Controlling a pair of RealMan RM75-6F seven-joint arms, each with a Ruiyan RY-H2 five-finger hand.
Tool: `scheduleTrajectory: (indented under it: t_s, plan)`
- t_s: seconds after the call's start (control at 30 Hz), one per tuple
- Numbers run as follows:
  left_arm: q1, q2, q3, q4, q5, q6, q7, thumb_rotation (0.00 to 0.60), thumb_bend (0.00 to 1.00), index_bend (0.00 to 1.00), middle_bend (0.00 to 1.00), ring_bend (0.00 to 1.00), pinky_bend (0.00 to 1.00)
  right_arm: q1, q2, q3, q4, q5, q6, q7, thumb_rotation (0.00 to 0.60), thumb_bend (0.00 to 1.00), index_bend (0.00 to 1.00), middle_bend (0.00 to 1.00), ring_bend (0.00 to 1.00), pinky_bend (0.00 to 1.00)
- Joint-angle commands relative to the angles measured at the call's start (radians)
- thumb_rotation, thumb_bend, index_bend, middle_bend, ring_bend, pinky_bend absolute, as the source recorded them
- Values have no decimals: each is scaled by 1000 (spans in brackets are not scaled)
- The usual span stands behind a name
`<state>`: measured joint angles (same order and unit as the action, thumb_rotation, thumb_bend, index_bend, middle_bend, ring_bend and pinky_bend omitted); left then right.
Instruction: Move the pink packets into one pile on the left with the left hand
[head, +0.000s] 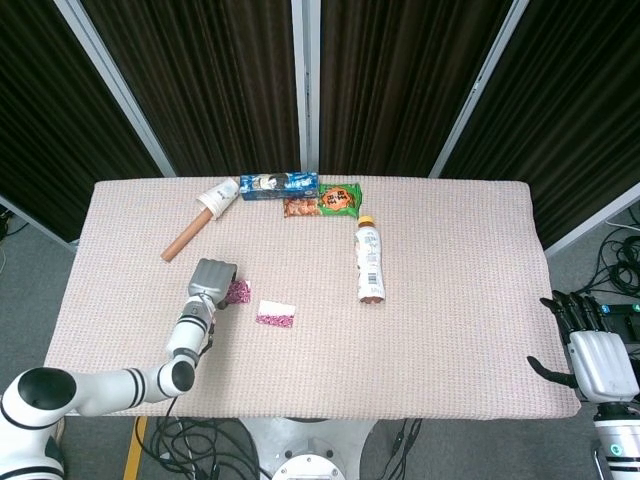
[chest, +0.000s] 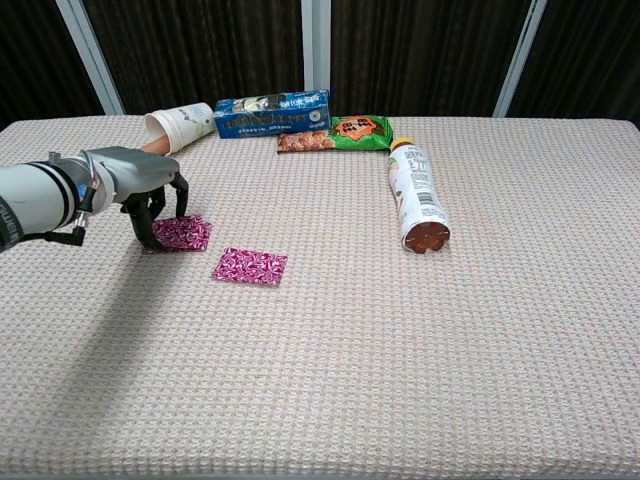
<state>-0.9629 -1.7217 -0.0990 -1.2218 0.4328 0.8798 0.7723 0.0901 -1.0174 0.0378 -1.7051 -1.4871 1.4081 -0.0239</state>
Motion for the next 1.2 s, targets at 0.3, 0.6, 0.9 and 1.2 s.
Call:
scheduleTrajectory:
  t_s: [0.3, 0.6, 0.9, 1.2]
  plan:
    - [-9, -18, -9, 3, -34, 12, 45, 600, 240, 444, 845, 816, 892, -2, 1, 0, 4, 6, 0, 3, 499, 104, 138, 80, 0, 0]
    - [-11, -26, -13, 6, -55, 14, 67, 600, 237, 424, 845, 816, 893, 1, -1, 0, 8, 9, -7, 6, 503, 104, 137, 80, 0, 0]
    - [-8, -32, -11, 21, -60, 13, 81, 600, 237, 423, 845, 816, 893, 0, 0, 1, 11, 13, -8, 10, 499, 104, 137, 80, 0, 0]
    - [-8, -22, -14, 5, -60, 14, 90, 600, 237, 385, 844, 816, 893, 1, 0, -1, 11, 12, -10, 10, 501, 104, 136, 80, 0, 0]
